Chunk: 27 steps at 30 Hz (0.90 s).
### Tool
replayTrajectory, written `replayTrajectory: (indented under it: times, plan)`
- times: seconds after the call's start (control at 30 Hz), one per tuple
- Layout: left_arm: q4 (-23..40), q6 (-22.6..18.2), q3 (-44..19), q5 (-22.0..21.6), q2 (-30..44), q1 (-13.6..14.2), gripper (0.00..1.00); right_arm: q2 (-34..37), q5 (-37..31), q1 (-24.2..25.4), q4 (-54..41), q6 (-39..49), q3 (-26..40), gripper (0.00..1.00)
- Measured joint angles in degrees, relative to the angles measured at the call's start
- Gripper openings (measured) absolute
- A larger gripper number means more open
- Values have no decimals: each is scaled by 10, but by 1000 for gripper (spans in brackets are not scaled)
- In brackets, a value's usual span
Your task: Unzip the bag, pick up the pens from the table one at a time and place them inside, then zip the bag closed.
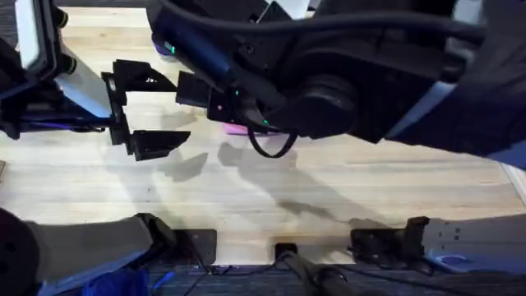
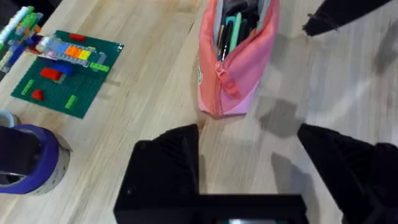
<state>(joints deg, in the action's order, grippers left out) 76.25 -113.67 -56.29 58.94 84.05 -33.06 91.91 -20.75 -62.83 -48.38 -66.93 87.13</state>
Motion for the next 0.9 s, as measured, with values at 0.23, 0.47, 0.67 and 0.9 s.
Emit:
replayTrajectory:
  times: [0.23, 0.47, 0.67, 0.9]
  plan:
    - [0, 0, 0, 0, 0, 0, 992, 1, 0, 0, 4, 0, 0, 996]
    - [0, 0, 0, 0, 0, 0, 993, 24, 0, 0, 31, -4, 0, 996]
    - [0, 0, 0, 0, 0, 0, 993, 58, 0, 0, 62, -4, 0, 990]
    - [0, 0, 0, 0, 0, 0, 994, 98, 0, 0, 97, -6, 0, 964]
